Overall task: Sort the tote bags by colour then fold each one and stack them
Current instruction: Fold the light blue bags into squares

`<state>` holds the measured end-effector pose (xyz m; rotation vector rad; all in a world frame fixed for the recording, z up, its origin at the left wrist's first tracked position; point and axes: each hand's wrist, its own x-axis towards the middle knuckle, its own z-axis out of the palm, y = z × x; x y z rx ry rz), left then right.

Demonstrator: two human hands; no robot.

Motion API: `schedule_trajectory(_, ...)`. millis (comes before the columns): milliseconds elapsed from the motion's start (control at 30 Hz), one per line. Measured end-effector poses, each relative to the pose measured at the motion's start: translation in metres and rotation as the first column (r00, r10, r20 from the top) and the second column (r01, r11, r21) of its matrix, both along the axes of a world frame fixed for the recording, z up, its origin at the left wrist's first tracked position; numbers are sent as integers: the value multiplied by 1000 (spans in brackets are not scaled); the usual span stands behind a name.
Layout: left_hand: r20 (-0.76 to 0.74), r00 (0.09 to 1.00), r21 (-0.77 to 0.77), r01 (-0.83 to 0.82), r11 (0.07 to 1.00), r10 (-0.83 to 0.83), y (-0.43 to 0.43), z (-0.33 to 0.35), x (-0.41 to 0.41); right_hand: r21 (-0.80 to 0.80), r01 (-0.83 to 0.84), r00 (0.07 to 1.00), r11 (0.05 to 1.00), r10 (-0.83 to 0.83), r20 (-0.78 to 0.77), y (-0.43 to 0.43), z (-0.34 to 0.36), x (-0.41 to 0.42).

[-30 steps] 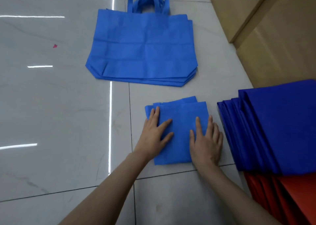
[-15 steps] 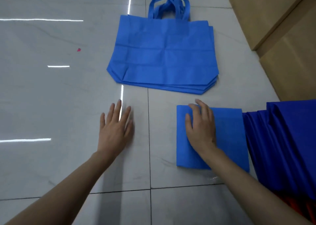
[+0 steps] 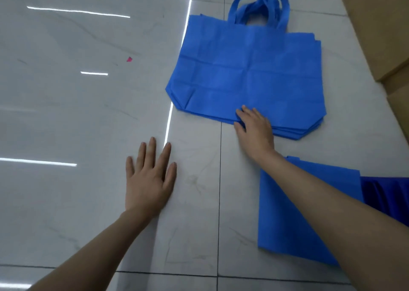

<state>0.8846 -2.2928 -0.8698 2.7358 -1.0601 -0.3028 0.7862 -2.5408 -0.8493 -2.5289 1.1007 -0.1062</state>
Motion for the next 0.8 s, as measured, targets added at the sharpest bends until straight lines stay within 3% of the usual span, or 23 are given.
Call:
schedule_trajectory(133,-88,996,-143,-11,990,-1,4,4,1,-15,50,965,999,-45,257,20,-5,5)
schedule_trajectory(200,-111,994,-247,-29,968,1,9,10,4,-12,-3,945,1000,7,327,38,-1,10)
schedule_trajectory(300,71,997,-295,49,954,-29,24,21,9,13,-151,917,988,135,376,78,0,11)
schedule_trajectory(400,273,961,-290,116,950,-34,46,35,19,2,-264,896,965,245,371,124,-3,4)
schedule_trajectory(500,329,944,-254,80,964,9,81,53,32,-39,-288,877,957,280,391,160,-5,-14)
schedule_trajectory(667,159,987,-237,63,970,-25,141,73,48,-60,-482,816,874,472,333,187,4,-42)
schedule_trajectory(733,88,990,-306,-81,949,113,157,85,42,-129,-568,773,813,580,258,188,11,-47)
schedule_trajectory(800,27,959,-380,-250,890,282,172,94,35,-130,-614,777,779,625,78,184,16,-55)
